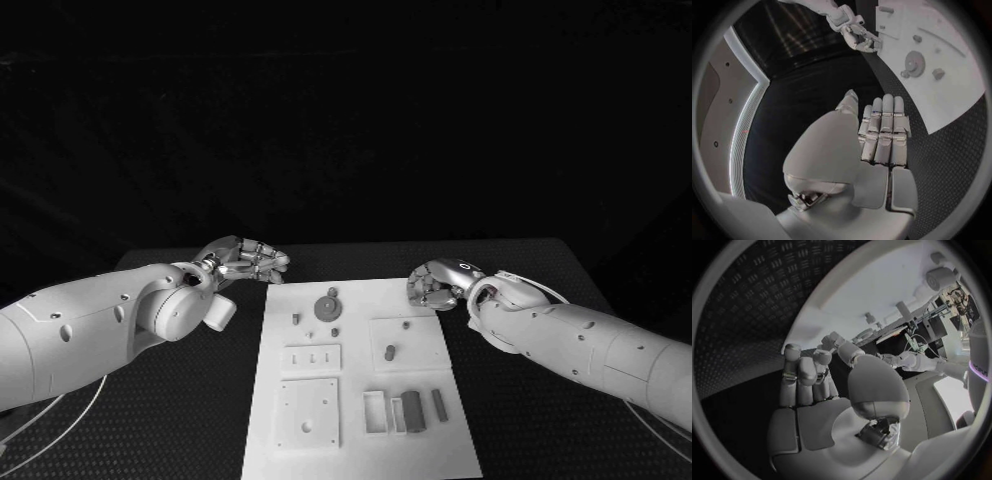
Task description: Assemble the parts on the task board
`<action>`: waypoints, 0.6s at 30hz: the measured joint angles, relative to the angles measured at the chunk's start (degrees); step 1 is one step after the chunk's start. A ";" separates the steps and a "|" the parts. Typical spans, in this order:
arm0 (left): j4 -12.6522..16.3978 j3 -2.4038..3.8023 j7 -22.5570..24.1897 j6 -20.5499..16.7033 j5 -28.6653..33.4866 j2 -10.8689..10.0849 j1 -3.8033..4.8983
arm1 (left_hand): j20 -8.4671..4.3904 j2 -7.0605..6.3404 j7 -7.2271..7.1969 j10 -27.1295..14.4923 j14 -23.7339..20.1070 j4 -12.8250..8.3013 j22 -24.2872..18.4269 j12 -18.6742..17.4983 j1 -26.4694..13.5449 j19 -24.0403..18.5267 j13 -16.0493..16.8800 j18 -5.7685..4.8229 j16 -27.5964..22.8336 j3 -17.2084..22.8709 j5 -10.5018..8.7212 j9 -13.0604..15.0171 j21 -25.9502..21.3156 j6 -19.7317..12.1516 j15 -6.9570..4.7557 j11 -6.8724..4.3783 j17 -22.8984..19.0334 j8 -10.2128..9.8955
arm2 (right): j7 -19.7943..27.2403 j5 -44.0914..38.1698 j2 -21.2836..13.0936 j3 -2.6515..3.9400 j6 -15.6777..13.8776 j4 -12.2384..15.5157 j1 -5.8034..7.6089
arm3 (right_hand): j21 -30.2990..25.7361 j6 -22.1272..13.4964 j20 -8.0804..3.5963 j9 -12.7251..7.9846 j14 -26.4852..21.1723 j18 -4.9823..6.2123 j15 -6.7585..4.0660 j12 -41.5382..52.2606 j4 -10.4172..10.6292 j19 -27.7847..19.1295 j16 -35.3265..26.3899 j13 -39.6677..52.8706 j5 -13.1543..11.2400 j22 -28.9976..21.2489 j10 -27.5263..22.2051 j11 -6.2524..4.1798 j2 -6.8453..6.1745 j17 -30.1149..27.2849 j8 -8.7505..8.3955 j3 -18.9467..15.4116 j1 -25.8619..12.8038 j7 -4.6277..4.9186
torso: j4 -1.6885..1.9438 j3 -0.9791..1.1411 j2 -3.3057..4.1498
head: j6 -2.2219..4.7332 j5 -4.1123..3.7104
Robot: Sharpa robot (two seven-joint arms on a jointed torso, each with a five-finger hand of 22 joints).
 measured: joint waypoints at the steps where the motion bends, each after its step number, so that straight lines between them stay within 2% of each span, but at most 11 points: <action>1: 0.58 0.00 -0.14 -0.15 -0.31 -0.12 0.00 | -0.22 0.23 0.00 0.32 0.49 0.00 0.13 0.00 -0.23 0.23 0.17 -0.01 0.01 0.00 0.00 0.00 0.21 0.39 -0.08 -0.28 0.23 0.00 | -0.37 -0.27 -0.45 0.10 -0.39 1.43 0.10 | 0.17 0.05 0.01 0.00 0.04 0.00 0.03 0.00 0.00 0.01 0.00 -0.01 0.00 0.00 0.09 -0.09 0.00 0.00 0.00 0.00 0.00 -0.05 | -0.02 0.00 -0.03 | 0.05 0.03; 3: 2.50 0.01 -0.48 -0.71 -0.84 -0.71 0.00 | -0.39 0.50 -0.01 0.73 0.74 0.00 0.32 0.27 -0.50 0.62 0.40 0.00 0.28 0.00 0.00 0.00 0.30 0.39 -0.32 -0.31 0.56 0.00 | -0.84 -0.60 -0.94 0.31 -0.83 3.34 0.57 | 0.17 0.12 -0.02 0.00 0.26 0.00 -0.16 0.00 -0.06 0.21 0.00 -0.09 0.00 0.00 0.10 -0.09 -0.01 -0.02 0.00 -0.06 0.00 -0.10 | -0.05 0.01 -0.08 | 0.16 0.05; 6: 5.75 0.14 -1.21 -1.83 -2.10 -1.80 0.00 | -0.82 0.11 0.30 1.70 1.56 0.14 0.69 0.70 -1.91 1.23 0.96 -0.01 0.73 -0.32 0.00 -0.21 0.75 0.08 -0.67 -0.68 1.20 -0.46 | -1.63 -1.19 -1.80 0.83 -1.54 7.16 1.73 | 0.17 0.31 -0.22 0.01 0.46 0.00 -0.35 0.00 -0.06 0.41 0.00 -0.19 0.00 0.00 0.41 -0.19 -0.49 -0.11 0.00 -0.06 0.46 -0.27 | -0.16 -0.04 -0.16 | 0.46 -0.01; 9: 6.53 0.16 -1.87 -2.75 -3.09 -1.91 0.01 | -1.06 -0.30 0.30 2.13 1.93 0.13 0.98 1.10 -4.41 1.88 1.49 -0.01 1.11 -0.92 -0.23 -0.23 1.18 0.08 -0.91 -1.10 1.86 -0.47 | -2.37 -1.76 -2.37 0.94 -1.89 9.89 2.40 | 0.29 0.34 -0.22 0.01 0.47 0.00 -0.35 0.00 -0.06 0.42 0.00 -0.24 0.00 0.00 0.50 -0.10 -0.52 -0.11 0.00 -0.06 0.43 -0.29 | -0.29 -0.17 -0.27 | 0.58 -0.09; 11: 6.64 0.16 -2.51 -3.19 -3.74 -1.72 0.01 | -1.11 -0.68 0.22 2.13 1.93 0.13 1.14 1.10 -5.63 1.94 1.79 -0.01 1.11 -0.92 -0.23 -0.21 1.18 0.16 -0.91 -1.11 2.29 -0.47 | -3.19 -2.39 -2.77 0.95 -1.96 12.14 2.81 | 0.39 0.52 -0.31 0.36 0.48 0.00 -0.34 -0.01 -0.06 0.51 0.00 -0.28 0.00 0.00 0.51 -0.10 -1.17 -0.19 0.00 -0.06 0.36 -0.28 | -0.38 -0.24 -0.43 | 0.62 -0.10; 14: 6.62 0.16 -3.86 -3.09 -4.62 -1.33 0.03 | -1.11 -1.17 -0.26 2.09 1.92 0.16 1.23 1.10 -7.96 1.94 2.18 -0.01 1.11 -1.27 -0.23 0.02 1.18 1.25 -0.89 -1.07 2.85 -0.47 | -4.58 -3.36 -2.95 1.00 -2.00 15.56 3.12 | 0.39 0.81 -0.41 0.56 0.65 0.00 -0.34 -0.01 -0.06 0.80 0.00 -0.35 0.00 0.00 0.72 -0.29 -1.72 -0.19 0.00 -0.06 0.37 -0.39 | -0.49 -0.24 -0.75 | 0.74 0.29; 16: 6.78 0.16 -4.81 -2.77 -5.47 -1.12 0.06 | -0.91 -1.12 -0.32 1.60 1.34 0.14 1.25 1.10 -10.41 1.69 2.42 -0.01 1.11 -1.90 -0.23 0.03 1.18 1.31 -0.59 -0.58 3.22 -0.47 | -5.54 -4.04 -2.78 1.01 -2.01 17.35 3.26 | 0.39 0.88 -0.41 0.72 0.66 0.00 -0.34 -0.01 -0.06 0.81 0.00 -0.36 0.00 0.00 0.72 -0.29 -1.76 -0.22 0.00 -0.06 0.37 -0.46 | -0.57 -0.24 -0.96 | 0.82 0.43; 18: 7.30 0.16 -5.83 -2.20 -6.58 -0.75 0.06 | -1.02 -0.43 -0.42 1.59 1.18 0.14 1.43 1.10 -12.71 1.38 2.83 -0.01 1.11 -3.23 -0.23 0.03 1.18 1.82 -0.61 -0.57 3.65 -0.47 | -6.77 -4.82 -2.48 1.03 -2.01 19.04 3.36 | 0.39 0.89 -0.41 0.71 0.70 0.00 -0.38 -0.01 -0.06 0.81 0.00 -0.41 0.00 0.00 0.73 -0.29 -1.77 -0.25 0.00 -0.06 0.37 -0.47 | -0.64 -0.24 -1.13 | 0.85 0.48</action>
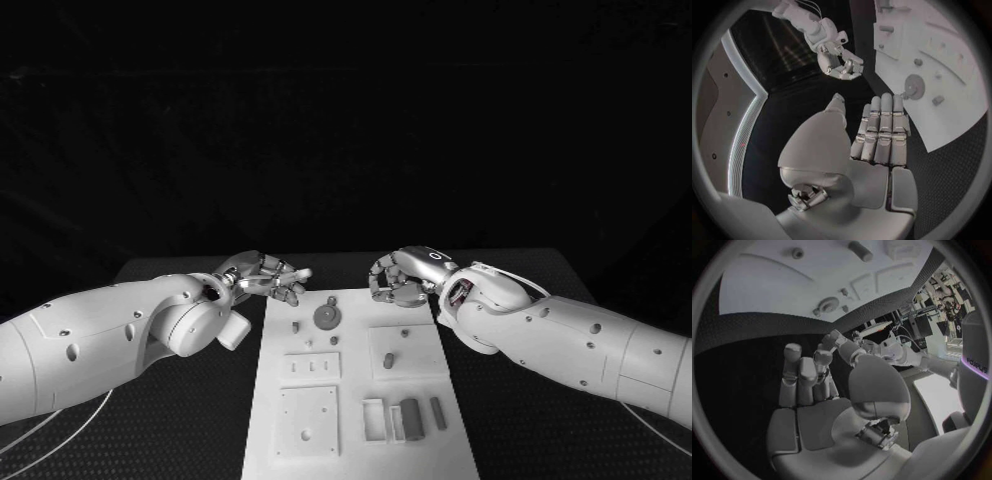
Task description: Assemble the parts on the task board
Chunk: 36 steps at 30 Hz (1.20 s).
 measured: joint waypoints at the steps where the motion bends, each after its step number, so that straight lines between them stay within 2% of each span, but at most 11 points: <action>1: 0.31 0.00 -0.46 0.27 -0.43 0.20 0.00 | 0.00 0.32 0.00 0.00 0.00 0.05 0.07 0.00 -0.93 0.00 0.19 0.00 0.00 -0.54 0.00 0.00 0.00 0.00 0.00 0.00 0.19 0.00 | -0.49 -0.32 0.12 0.00 0.00 0.56 0.01 | 0.00 0.00 0.00 0.00 0.08 0.00 -0.08 0.00 0.00 0.00 0.00 0.00 0.00 0.00 0.00 0.00 0.00 0.00 0.00 0.00 0.00 0.00 | -0.05 0.00 -0.09 | 0.01 0.03; 5: 1.97 -0.06 -2.08 1.23 -1.75 0.99 -0.02 | 0.00 1.73 -0.21 -0.04 0.00 0.11 0.29 0.00 -3.38 0.00 0.82 0.00 0.00 -1.92 0.00 0.00 0.00 0.37 0.00 -0.04 0.86 0.00 | -2.81 -1.67 1.01 0.00 0.00 2.39 0.01 | 0.00 0.05 0.01 -0.01 0.16 -0.01 -0.15 -0.02 0.00 0.01 0.00 0.00 0.00 0.00 0.08 0.08 0.00 0.00 0.00 0.00 0.00 -0.05 | -0.24 -0.09 -0.46 | 0.02 0.16; 7: 2.56 -0.07 -2.69 1.39 -2.22 1.15 -0.02 | 0.00 2.00 -0.21 -0.20 0.00 0.10 0.39 0.00 -4.10 0.00 1.07 0.00 0.00 -2.40 0.00 -0.01 0.00 0.62 0.00 -0.20 1.11 -0.23 | -3.98 -2.29 1.81 0.00 0.00 2.98 0.01 | 0.00 0.08 0.01 -0.03 0.17 0.00 -0.14 -0.02 0.00 0.01 0.00 -0.05 0.00 0.00 0.28 -0.11 0.00 -0.02 -0.01 0.00 0.00 -0.08 | -0.30 -0.11 -0.58 | 0.00 0.27; 13: 3.42 -0.12 -4.24 1.33 -2.51 1.09 -0.02 | 0.00 2.01 -0.21 -0.20 0.00 -0.06 0.48 0.00 -4.12 0.00 1.31 0.00 0.00 -2.69 0.00 -0.01 0.00 0.62 0.00 -0.20 1.32 -0.38 | -6.60 -3.66 3.17 -0.01 -0.40 4.25 0.01 | 0.00 0.21 -0.18 -0.06 0.26 0.00 -0.07 -0.02 0.00 0.21 0.00 -0.12 0.00 0.00 0.29 -0.12 0.00 -0.06 -0.18 0.00 0.00 -0.19 | -0.43 -0.14 -0.77 | -0.08 0.34; 20: 4.71 -0.26 -5.75 1.39 -2.46 1.28 -0.03 | 0.00 2.01 -0.41 -0.20 0.01 0.11 0.57 0.00 -4.12 0.00 1.59 0.00 0.00 -3.34 0.00 -0.01 0.00 0.82 0.01 -0.20 1.59 -0.38 | -8.28 -4.58 3.95 -0.01 -0.86 5.16 0.00 | 0.00 0.30 -0.17 -0.08 0.44 -0.01 -0.23 -0.02 0.00 0.22 0.00 -0.12 0.00 0.00 0.30 -0.12 0.00 -0.12 -0.29 0.00 0.00 -0.29 | -0.36 -0.13 -0.77 | -0.25 0.24; 27: 4.81 -0.29 -6.42 1.28 -2.09 1.38 -0.04 | 0.00 2.01 -0.42 -0.20 0.01 0.09 0.72 0.00 -4.11 0.01 1.93 0.00 -0.22 -4.12 0.00 -0.02 0.00 0.82 0.01 -0.20 1.89 -0.66 | -9.05 -4.96 4.53 -0.02 -1.03 6.02 -0.01 | 0.00 0.37 -0.10 -0.09 0.52 0.00 -0.15 -0.03 0.00 0.30 0.00 -0.17 0.00 0.00 0.31 -0.13 0.00 -0.12 -0.44 -0.01 0.00 -0.35 | -0.35 -0.11 -0.77 | -0.45 0.35; 36: 4.31 -0.32 -6.50 0.85 -1.10 1.70 -0.04 | 0.01 3.23 -0.21 -0.20 0.01 0.08 0.92 0.00 -2.90 0.01 2.37 0.00 -0.51 -5.24 0.00 -0.02 0.00 1.03 0.01 -0.20 2.22 -0.88 | -9.26 -5.06 4.98 -0.02 -1.03 6.61 -0.04 | 0.00 0.49 -0.29 -0.02 0.54 0.00 -0.14 -0.03 -0.01 0.51 0.00 -0.24 0.00 0.00 0.59 -0.01 -0.31 -0.22 -0.49 -0.01 -0.31 -0.24 | -0.36 -0.08 -0.79 | -0.67 0.20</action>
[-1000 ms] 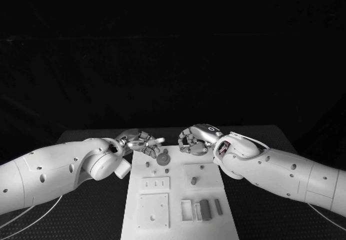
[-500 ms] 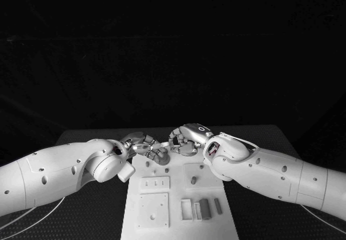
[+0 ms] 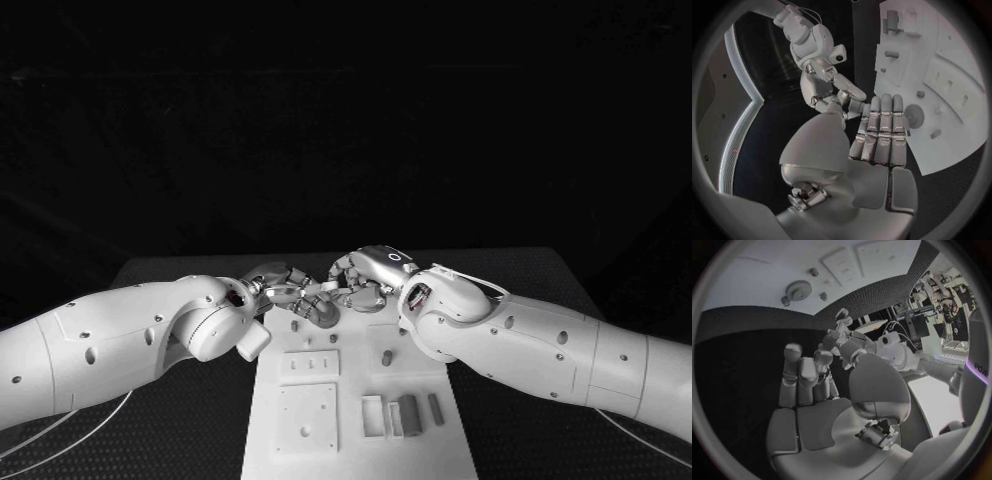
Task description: Assemble the parts on the task board
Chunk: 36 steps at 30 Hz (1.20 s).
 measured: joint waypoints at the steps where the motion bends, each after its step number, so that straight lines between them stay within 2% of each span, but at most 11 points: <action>1: -0.02 -0.02 0.00 -0.04 0.05 0.03 0.00 | 0.00 -0.16 0.00 -0.13 0.00 -0.07 0.03 0.00 0.17 0.00 0.06 0.00 -0.19 -0.07 0.00 0.00 0.00 0.00 0.00 -0.12 0.06 0.00 | 0.00 0.00 0.03 0.00 0.00 0.04 0.00 | 0.00 0.03 0.00 0.00 0.00 0.00 0.00 0.00 0.00 0.00 0.00 0.00 0.00 0.00 0.00 0.00 0.00 -0.03 0.00 0.00 0.00 0.03 | 0.01 0.00 0.00 | -0.02 0.07; 14: 0.33 -0.11 -0.01 -0.41 0.49 0.30 -0.02 | 0.00 0.46 -0.25 -0.21 0.02 -0.07 0.35 0.00 2.58 0.00 0.63 0.00 -0.34 -0.70 0.00 -0.03 0.00 0.25 -0.02 -0.20 0.51 -0.24 | -0.08 -0.01 0.72 0.00 0.10 -0.17 0.00 | 0.00 0.03 0.08 0.07 0.29 0.00 -0.10 0.00 0.00 0.10 0.00 -0.05 0.00 0.00 0.01 0.00 0.00 -0.03 -0.01 0.00 0.00 0.06 | 0.02 -0.07 -0.02 | -0.28 0.27; 27: 0.41 -0.24 0.04 -1.18 1.65 0.29 -0.13 | 0.00 3.27 -0.30 -0.20 0.42 0.01 0.71 0.00 6.14 0.00 1.35 -0.01 -0.56 -1.41 0.00 0.12 0.00 0.71 -0.42 -0.19 1.17 -0.23 | -0.13 0.09 1.45 -0.08 0.13 -0.80 -0.22 | 0.00 0.02 0.09 0.07 0.31 -0.01 -0.09 0.00 0.00 0.09 0.00 -0.08 0.00 0.00 0.02 -0.01 0.00 -0.08 -0.17 0.00 0.00 0.08 | 0.07 -0.10 -0.03 | -0.45 0.25; 36: 0.40 -0.25 -0.07 -1.25 2.06 0.22 -0.15 | -0.02 3.58 -0.30 -0.20 0.42 -0.06 0.83 0.00 6.45 0.02 1.57 0.00 -0.79 -2.01 0.00 0.11 0.00 0.71 -0.41 -0.19 1.36 -0.23 | -0.16 0.13 1.43 -0.08 0.06 -0.77 -0.33 | 0.00 0.01 0.10 0.05 0.39 -0.01 -0.01 0.00 0.00 0.09 0.00 -0.10 0.00 0.00 0.02 -0.01 0.00 -0.08 -0.40 0.00 0.00 0.10 | 0.02 -0.07 -0.03 | -0.46 0.35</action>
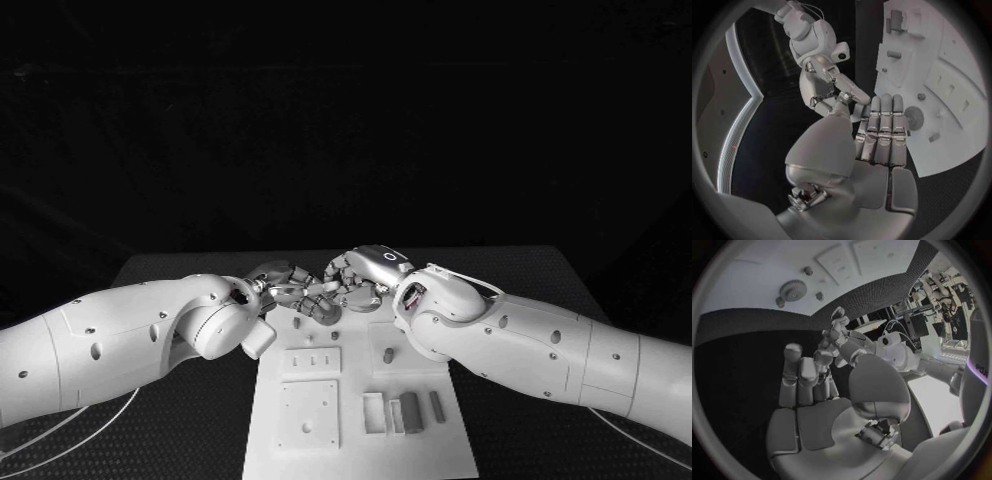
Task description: Assemble the parts on the task board
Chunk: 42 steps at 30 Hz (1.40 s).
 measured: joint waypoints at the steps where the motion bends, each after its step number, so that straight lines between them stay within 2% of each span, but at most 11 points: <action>1: 0.00 0.01 -0.02 0.00 0.02 -0.01 0.00 | -0.10 0.24 -0.11 0.00 0.00 -0.09 0.05 0.00 0.24 0.10 0.07 0.00 0.00 -0.18 0.00 0.02 0.00 0.11 0.00 0.00 0.07 0.00 | 0.00 0.00 -0.02 0.00 -0.01 0.02 -0.01 | 0.00 0.00 0.00 0.00 0.00 0.00 0.00 0.00 0.00 0.00 0.00 0.00 0.00 0.00 0.00 0.00 0.00 0.00 -0.04 0.00 0.00 0.00 | 0.00 0.01 0.00 | 0.00 0.00; 6: -0.08 0.03 -0.20 0.01 0.09 -0.07 0.01 | -0.43 0.92 -0.43 0.43 0.55 -0.09 0.32 0.00 1.89 0.43 0.47 0.00 0.00 -0.18 0.00 0.16 0.00 0.83 -0.50 -0.43 0.42 -0.06 | 0.00 0.00 -0.06 -0.02 -0.03 0.07 -0.06 | 0.00 0.11 0.01 0.02 0.00 0.00 0.01 0.00 0.00 0.00 0.00 0.00 0.00 0.00 0.01 -0.01 0.00 -0.01 -0.06 0.00 0.00 -0.11 | -0.01 0.02 0.00 | -0.05 0.05; 9: -0.11 0.04 -0.28 0.01 0.12 -0.09 0.02 | -0.51 0.39 -0.31 0.44 0.83 0.01 0.50 0.00 3.32 0.51 0.80 0.00 0.00 1.37 0.00 0.32 0.00 1.12 -0.40 -0.44 0.82 -0.10 | 0.00 0.00 -0.06 -0.03 -0.03 0.09 -0.07 | 0.00 0.21 0.01 0.05 0.01 0.00 0.01 0.00 0.00 0.00 0.00 0.00 0.00 0.00 0.09 -0.09 0.00 -0.05 -0.08 0.00 0.00 -0.21 | -0.02 0.04 0.00 | -0.08 0.07; 17: -0.18 0.05 -0.49 0.01 0.13 -0.14 0.03 | -0.91 0.07 -0.65 0.97 1.46 -0.10 0.85 0.06 5.29 0.92 1.45 0.00 0.00 5.06 0.00 0.45 0.00 1.88 -0.63 -0.86 1.56 -0.12 | 0.00 0.00 -0.08 -0.05 -0.03 0.12 -0.10 | 0.00 0.22 0.01 0.08 0.02 0.00 0.03 0.00 0.00 0.00 0.00 -0.05 0.00 0.00 0.10 -0.09 0.00 -0.05 -0.14 0.00 0.00 -0.21 | -0.03 0.03 0.01 | -0.16 0.09; 21: -0.25 0.06 -0.57 0.00 0.11 -0.14 0.04 | -1.11 -0.04 -0.97 1.58 1.95 -0.07 1.14 0.27 5.39 1.38 1.87 -0.01 0.11 5.86 0.00 0.58 0.00 2.24 -1.12 -1.18 1.95 -0.22 | -0.01 0.00 -0.08 -0.05 -0.03 0.12 -0.10 | 0.00 0.21 0.02 0.07 0.02 0.00 0.04 0.00 0.00 0.00 0.00 -0.05 0.00 0.00 0.10 -0.09 0.00 -0.05 0.08 0.00 0.00 -0.20 | -0.03 0.03 0.01 | -0.18 0.09; 28: -0.28 0.06 -0.64 0.00 0.10 -0.17 0.04 | -1.10 -0.25 -1.14 2.06 2.15 -0.22 1.36 0.50 5.64 1.54 2.22 -0.01 0.68 6.44 0.00 0.68 0.00 2.76 -1.32 -1.26 2.19 -0.23 | -0.04 0.00 -0.07 -0.05 -0.03 0.13 -0.11 | 0.00 0.20 0.02 0.07 0.23 0.00 -0.03 0.00 0.00 0.00 0.00 -0.05 0.00 0.00 0.12 -0.08 0.00 -0.05 0.08 0.00 0.00 -0.20 | -0.02 0.03 0.01 | -0.21 0.08; 31: -0.28 0.06 -0.65 -0.01 0.10 -0.20 0.04 | -1.10 0.22 -1.15 2.07 2.15 -0.28 1.49 0.50 6.11 1.54 2.40 -0.01 0.94 6.94 0.00 0.74 0.00 2.78 -1.32 -1.26 2.30 -0.23 | -0.04 0.00 -0.07 -0.06 -0.03 0.13 -0.11 | 0.00 0.20 0.00 0.07 0.24 0.00 -0.03 0.00 0.00 0.02 0.00 -0.05 0.00 0.00 0.19 -0.01 0.00 -0.05 0.08 0.00 0.00 -0.19 | -0.03 0.03 0.01 | -0.21 0.07; 37: -0.30 0.06 -0.62 0.07 0.14 -0.22 0.04 | -1.10 1.97 -1.37 2.27 2.15 -0.41 1.78 0.50 8.05 1.54 2.77 -0.01 1.32 8.21 -0.01 0.75 0.00 3.00 -1.32 -1.47 2.55 -0.55 | -0.10 -0.01 -0.07 -0.06 -0.03 -0.01 -0.11 | 0.00 0.20 -0.12 0.10 0.25 0.00 -0.02 0.00 0.00 0.32 0.00 -0.04 0.00 0.00 0.20 -0.01 0.00 -0.10 0.08 0.00 0.00 -0.17 | -0.03 0.01 0.01 | -0.22 -0.02; 42: -0.30 0.05 -0.59 0.10 0.19 -0.23 0.04 | -1.27 2.24 -1.36 2.27 2.15 -0.45 1.88 0.50 9.31 1.37 2.97 -0.01 1.57 8.63 -0.01 0.84 0.00 2.97 -1.32 -1.46 2.65 -0.41 | -0.14 -0.01 -0.07 -0.05 -0.04 -0.11 -0.11 | 0.00 0.20 -0.12 0.30 0.26 0.00 -0.01 0.00 0.00 0.32 0.00 -0.09 0.00 0.00 0.21 -0.02 0.00 -0.10 0.08 0.00 0.00 -0.15 | -0.02 0.00 -0.01 | -0.19 -0.03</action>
